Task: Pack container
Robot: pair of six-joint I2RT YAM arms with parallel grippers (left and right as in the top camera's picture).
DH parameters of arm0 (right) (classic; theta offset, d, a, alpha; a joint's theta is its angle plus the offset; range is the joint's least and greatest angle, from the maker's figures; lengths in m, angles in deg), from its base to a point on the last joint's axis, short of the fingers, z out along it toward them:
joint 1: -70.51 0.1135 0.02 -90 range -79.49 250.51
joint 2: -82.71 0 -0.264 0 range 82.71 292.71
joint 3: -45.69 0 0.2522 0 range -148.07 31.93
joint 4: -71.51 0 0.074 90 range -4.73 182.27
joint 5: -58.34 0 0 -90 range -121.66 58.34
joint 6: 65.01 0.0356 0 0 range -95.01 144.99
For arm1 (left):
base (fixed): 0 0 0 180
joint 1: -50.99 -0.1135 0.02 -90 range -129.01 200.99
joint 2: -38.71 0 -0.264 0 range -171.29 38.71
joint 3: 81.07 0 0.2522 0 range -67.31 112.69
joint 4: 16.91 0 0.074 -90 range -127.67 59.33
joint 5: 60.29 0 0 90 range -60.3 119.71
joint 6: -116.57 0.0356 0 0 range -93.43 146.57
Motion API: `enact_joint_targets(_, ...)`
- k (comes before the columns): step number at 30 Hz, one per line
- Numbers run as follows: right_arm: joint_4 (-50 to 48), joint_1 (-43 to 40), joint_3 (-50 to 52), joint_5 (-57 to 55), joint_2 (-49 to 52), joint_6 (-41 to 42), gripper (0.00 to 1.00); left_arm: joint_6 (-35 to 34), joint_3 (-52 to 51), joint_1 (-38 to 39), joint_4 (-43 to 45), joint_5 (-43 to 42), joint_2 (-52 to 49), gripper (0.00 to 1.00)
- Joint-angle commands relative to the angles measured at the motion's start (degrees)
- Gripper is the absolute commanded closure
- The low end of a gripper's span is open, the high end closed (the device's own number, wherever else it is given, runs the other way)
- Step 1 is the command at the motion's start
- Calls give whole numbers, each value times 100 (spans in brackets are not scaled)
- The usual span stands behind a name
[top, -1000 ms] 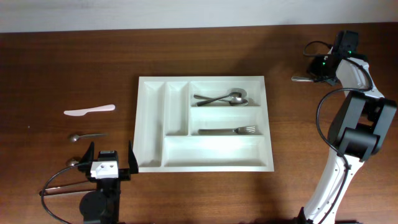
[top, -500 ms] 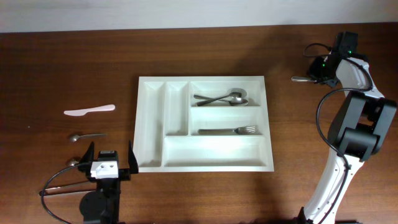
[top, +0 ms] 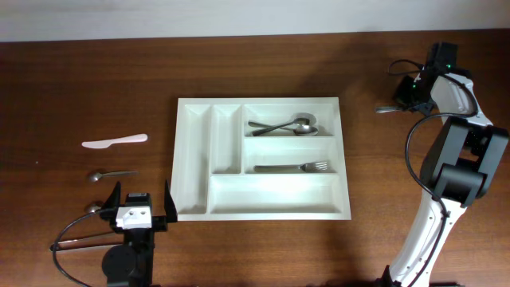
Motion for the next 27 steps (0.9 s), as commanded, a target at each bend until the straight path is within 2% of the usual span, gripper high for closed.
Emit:
enact_joint_targets(1, 339, -13, -39, -555, 63, -76, 96, 92, -11, -17, -31, -4, 50, 1)
enact_joint_targets(4, 743, -13, -39, -1029, 63, -20, 96, 92, -11, -17, -31, -7, 50, 1)
enact_joint_targets(7, 1067, -15, -39, -1394, 63, 450, 96, 92, -11, -17, -31, -7, 50, 1)
enact_joint_targets(15, 1550, -15, -39, -1528, 63, 1329, 96, 92, -11, -17, -31, -4, 50, 1)
enact_joint_targets(19, 1661, -15, -42, -1576, 59, 1340, 96, 92, -11, -17, -31, -4, 48, 1)
enact_joint_targets(22, 2041, -15, -42, -2175, 59, 1609, 96, 92, -11, -17, -31, -4, 50, 1)
enact_joint_targets(27, 2295, -20, -42, -2785, 59, 1574, 95, 92, -11, -17, -31, -7, 50, 1)
